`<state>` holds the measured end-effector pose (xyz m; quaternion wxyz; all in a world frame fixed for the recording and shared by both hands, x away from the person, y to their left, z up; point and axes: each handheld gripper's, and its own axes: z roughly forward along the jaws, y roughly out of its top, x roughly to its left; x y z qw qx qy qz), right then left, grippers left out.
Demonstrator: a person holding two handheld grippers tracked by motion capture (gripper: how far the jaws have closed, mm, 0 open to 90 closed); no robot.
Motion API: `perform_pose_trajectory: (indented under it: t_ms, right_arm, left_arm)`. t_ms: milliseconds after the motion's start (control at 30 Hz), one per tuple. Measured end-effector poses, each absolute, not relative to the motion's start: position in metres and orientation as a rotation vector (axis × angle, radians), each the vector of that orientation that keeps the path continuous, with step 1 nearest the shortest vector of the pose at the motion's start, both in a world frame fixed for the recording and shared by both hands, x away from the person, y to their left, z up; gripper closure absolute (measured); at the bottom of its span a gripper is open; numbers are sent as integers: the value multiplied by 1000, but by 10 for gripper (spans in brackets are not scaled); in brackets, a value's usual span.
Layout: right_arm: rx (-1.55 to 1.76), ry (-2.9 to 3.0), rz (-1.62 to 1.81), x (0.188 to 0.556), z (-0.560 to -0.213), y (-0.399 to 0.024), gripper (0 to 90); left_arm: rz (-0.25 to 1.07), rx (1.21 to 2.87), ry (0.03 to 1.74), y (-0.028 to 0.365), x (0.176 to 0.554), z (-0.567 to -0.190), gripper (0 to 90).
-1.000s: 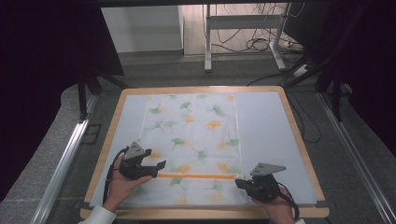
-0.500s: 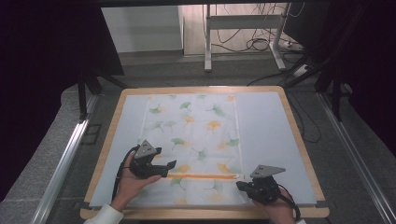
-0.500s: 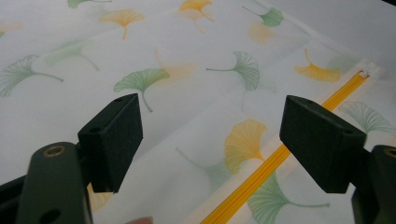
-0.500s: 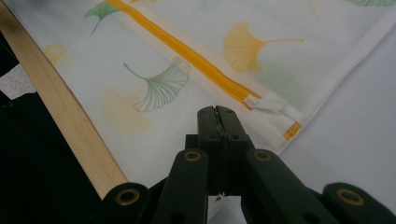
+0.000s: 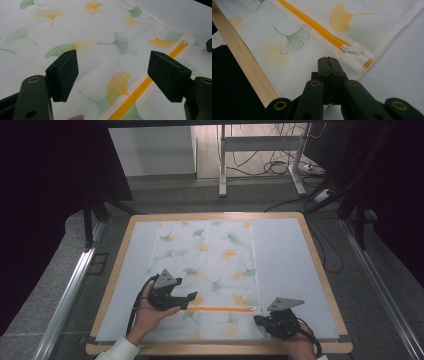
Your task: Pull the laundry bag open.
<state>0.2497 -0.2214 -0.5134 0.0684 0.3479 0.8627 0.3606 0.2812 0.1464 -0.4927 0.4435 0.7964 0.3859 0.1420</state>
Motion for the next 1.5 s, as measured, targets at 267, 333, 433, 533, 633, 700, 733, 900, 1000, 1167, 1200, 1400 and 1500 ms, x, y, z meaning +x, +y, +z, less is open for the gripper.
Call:
perform_pose_trajectory:
  t_ms: [267,333,433,533,633,700,733,900,1000,1167,1200,1400,1500]
  right_arm:
    - [1046,2621,1044,251,-519,-219,888]
    - [1045,2620,1042,251,-519,-219,888]
    - [1046,2624,1036,252,-519,-220,888]
    - [1046,2623,1034,252,-519,-220,888]
    - [1044,2625,1031,252,-519,-220,888]
    - [1044,2627,1030,253,-519,-220,888]
    - [1049,2625,1030,253,-519,-220,888]
    - [1048,2630,1026,253,-519,-220,888]
    - [1054,2631,1026,253,-519,-220,888]
    - [1051,2631,1027,253,-520,-220,888]
    - [1051,2631,1027,253,-520,-220,888]
    - [1050,2631,1026,253,-520,-220,888]
    - [1049,2632,1027,254,-520,-220,888]
  left_arm:
    - [337,1990,939,137,282,-492,256]
    - [334,1994,935,135,282,-492,257]
    - [332,2001,929,132,283,-492,258]
    - [329,2001,925,128,283,-492,259]
    - [325,2006,918,125,284,-492,260]
    - [323,2009,915,122,284,-492,260]
    - [321,2012,914,121,284,-492,260]
    - [311,2019,901,115,284,-492,266]
    - [303,2026,891,111,284,-492,272]
    - [294,2038,875,102,284,-492,273]
    - [292,2042,868,100,284,-492,274]
    - [281,2065,841,87,283,-493,276]
    - [275,2076,829,80,284,-494,277]
